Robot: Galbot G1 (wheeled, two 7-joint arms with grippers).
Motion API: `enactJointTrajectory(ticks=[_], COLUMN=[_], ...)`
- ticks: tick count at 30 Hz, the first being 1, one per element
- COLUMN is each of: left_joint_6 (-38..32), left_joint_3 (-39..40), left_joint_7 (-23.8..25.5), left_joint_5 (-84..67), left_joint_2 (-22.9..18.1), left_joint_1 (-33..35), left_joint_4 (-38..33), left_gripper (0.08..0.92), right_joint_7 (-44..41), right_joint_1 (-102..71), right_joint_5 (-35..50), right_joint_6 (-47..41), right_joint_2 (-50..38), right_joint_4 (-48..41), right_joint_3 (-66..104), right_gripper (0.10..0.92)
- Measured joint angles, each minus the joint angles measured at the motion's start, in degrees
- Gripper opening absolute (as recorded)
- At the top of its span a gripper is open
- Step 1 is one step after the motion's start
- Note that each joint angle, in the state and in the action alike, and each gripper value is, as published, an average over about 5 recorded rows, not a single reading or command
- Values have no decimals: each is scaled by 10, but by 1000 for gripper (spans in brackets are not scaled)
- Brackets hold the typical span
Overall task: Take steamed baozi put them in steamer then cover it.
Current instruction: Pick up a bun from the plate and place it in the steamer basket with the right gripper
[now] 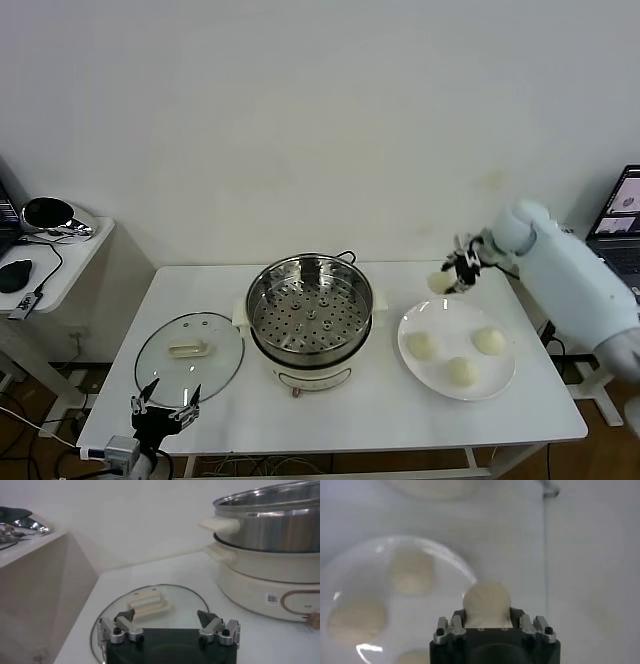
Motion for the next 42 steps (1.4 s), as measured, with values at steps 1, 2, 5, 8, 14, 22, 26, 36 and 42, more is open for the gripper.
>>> enactJointTrajectory(ticks=[1,2,5,8,14,22,26,36,42], left_joint_6=[1,2,3,4,7,8,9,7,7], left_joint_3=[-1,-2,-5,-8,-13,-12,-12,-15,-14], left_joint_7=[-1,-2,-5,-7,-8,-10,-10,-17,-18], left_joint_5=[0,0,0,-1,-3,2,2,0,-3], left_joint_2=[1,2,2,0,-2,-3,-6,-7,-9], left_joint_1=[-1,-2,-4,-1,11,28,31,44,49], left_joint_4=[-3,-5,-14,-22,-42,-59,-66,-66,-65], left_gripper=[823,823,823,823,823,823,823,823,823], right_joint_7=[-6,-11,-28,-44,-61,-70,-64,-40,-23], right_joint_1=[15,30,66,90,120,126,125,113,96], right_joint_5=[8,15,32,39,45,29,1,-85,-129], right_joint_6=[10,23,77,141,261,386,423,474,488], right_joint_2=[11,23,62,99,154,208,232,292,319], right_joint_4=[-8,-17,-46,-67,-87,-99,-102,-130,-152], right_joint_3=[-8,-15,-31,-47,-90,-132,-140,-149,-142], right_gripper=[552,552,552,551,552,555,552,552,551])
